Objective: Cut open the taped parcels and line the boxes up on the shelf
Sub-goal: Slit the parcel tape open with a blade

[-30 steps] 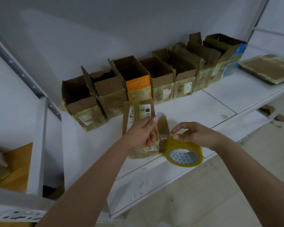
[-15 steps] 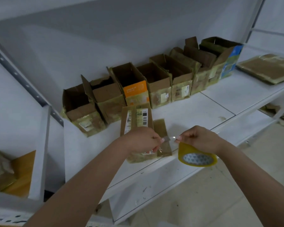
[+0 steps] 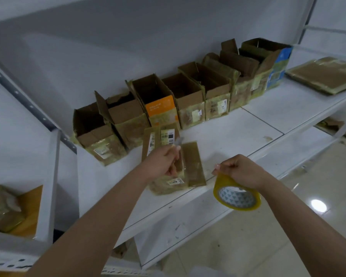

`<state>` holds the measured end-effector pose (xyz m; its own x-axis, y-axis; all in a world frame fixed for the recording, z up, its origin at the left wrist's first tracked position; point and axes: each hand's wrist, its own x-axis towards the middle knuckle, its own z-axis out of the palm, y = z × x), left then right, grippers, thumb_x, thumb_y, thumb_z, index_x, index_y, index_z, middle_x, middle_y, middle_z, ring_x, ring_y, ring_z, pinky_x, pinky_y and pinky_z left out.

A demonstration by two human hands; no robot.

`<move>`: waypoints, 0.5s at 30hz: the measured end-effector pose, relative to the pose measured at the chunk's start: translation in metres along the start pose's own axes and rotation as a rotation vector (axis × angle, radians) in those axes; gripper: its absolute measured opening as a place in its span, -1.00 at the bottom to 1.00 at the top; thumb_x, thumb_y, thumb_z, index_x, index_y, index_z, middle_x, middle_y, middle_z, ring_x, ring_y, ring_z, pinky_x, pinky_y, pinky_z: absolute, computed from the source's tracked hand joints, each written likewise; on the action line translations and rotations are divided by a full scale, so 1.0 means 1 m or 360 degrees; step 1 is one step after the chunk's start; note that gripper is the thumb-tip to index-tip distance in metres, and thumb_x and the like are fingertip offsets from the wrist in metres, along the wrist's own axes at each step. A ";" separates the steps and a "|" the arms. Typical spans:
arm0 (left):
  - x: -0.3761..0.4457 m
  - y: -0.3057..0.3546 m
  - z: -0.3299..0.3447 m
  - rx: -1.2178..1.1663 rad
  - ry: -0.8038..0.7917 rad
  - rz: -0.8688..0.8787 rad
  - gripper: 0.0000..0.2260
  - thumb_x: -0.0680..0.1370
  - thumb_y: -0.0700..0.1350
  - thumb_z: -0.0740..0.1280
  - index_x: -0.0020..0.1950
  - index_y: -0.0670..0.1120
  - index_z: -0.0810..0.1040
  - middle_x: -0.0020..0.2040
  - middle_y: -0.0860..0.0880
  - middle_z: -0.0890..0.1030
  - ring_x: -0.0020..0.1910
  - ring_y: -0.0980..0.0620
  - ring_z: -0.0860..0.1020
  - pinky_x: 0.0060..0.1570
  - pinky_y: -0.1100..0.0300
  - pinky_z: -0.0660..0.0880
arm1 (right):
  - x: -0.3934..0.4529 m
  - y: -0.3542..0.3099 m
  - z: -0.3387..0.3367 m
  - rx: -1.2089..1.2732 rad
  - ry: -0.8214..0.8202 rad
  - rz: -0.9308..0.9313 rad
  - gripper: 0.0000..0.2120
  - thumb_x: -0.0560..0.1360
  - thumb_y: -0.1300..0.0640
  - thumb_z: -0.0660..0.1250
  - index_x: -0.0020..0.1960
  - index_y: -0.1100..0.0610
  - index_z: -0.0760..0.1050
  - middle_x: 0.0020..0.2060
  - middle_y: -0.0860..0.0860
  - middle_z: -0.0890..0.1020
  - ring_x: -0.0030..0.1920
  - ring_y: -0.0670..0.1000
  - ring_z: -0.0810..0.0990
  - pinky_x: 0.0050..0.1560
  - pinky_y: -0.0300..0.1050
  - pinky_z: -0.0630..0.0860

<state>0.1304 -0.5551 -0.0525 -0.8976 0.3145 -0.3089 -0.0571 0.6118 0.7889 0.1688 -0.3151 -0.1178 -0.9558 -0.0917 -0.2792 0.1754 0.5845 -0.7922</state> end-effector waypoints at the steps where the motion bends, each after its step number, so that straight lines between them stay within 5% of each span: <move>1: 0.002 -0.003 0.006 0.0081 0.0149 -0.0003 -0.67 0.66 0.10 0.13 -0.14 -0.09 0.46 -0.39 0.02 0.50 -0.43 0.12 0.51 -0.28 0.17 0.49 | 0.000 0.004 0.001 0.0051 0.0002 0.0018 -0.77 0.56 -0.10 0.32 -0.11 -0.08 0.72 0.03 -0.18 0.68 0.04 -0.14 0.62 0.11 -0.12 0.53; 3: 0.009 -0.005 0.017 0.0594 0.0290 0.0077 -0.70 0.63 0.12 0.21 -0.14 -0.08 0.46 -0.33 0.02 0.50 -0.35 0.11 0.48 -0.33 0.20 0.37 | -0.002 0.013 0.000 0.0074 0.0020 0.0064 -0.78 0.56 -0.08 0.33 -0.14 -0.08 0.71 0.00 -0.15 0.69 -0.06 -0.14 0.62 -0.04 -0.19 0.53; 5: 0.011 -0.002 0.022 0.0858 0.0368 0.0098 -0.75 0.59 0.05 0.30 -0.22 -0.02 0.38 -0.29 0.02 0.48 -0.32 0.12 0.43 -0.39 0.22 0.27 | -0.003 0.020 -0.002 0.0063 0.0055 0.0086 -0.77 0.56 -0.09 0.32 -0.18 -0.12 0.70 -0.13 -0.19 0.68 -0.04 -0.08 0.60 0.03 -0.12 0.51; 9: 0.012 0.010 0.029 0.1098 0.0340 -0.0003 -0.85 0.52 -0.06 0.36 -0.12 -0.06 0.40 -0.15 -0.02 0.49 -0.22 0.03 0.46 -0.31 0.17 0.35 | -0.002 0.017 -0.005 0.0117 0.0125 0.0084 -0.74 0.56 -0.13 0.31 -0.20 -0.13 0.71 -0.14 -0.13 0.70 -0.01 -0.04 0.63 0.14 -0.03 0.52; 13: 0.010 0.019 0.042 0.1382 0.0327 -0.0092 -0.58 0.46 -0.07 0.45 0.22 -0.16 0.39 0.06 -0.11 0.46 0.02 -0.13 0.52 -0.17 0.07 0.42 | -0.004 0.008 -0.006 0.0153 0.0177 -0.0007 -0.77 0.56 -0.13 0.31 -0.20 -0.18 0.69 -0.11 -0.27 0.68 0.04 -0.12 0.62 0.27 0.04 0.49; 15: 0.009 0.019 0.039 0.1257 0.0340 -0.0075 -0.62 0.44 0.05 0.49 0.10 -0.08 0.42 0.01 -0.05 0.49 -0.04 -0.06 0.53 -0.21 0.10 0.41 | -0.007 0.002 -0.009 0.0151 0.0196 -0.0063 -0.78 0.55 -0.15 0.30 -0.19 -0.24 0.68 -0.10 -0.25 0.69 0.01 -0.11 0.64 0.23 0.08 0.52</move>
<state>0.1385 -0.5124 -0.0616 -0.9704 0.1793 -0.1619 0.1561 0.9769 0.1462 0.1738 -0.3058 -0.1130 -0.9832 -0.0101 -0.1825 0.1527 0.5030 -0.8507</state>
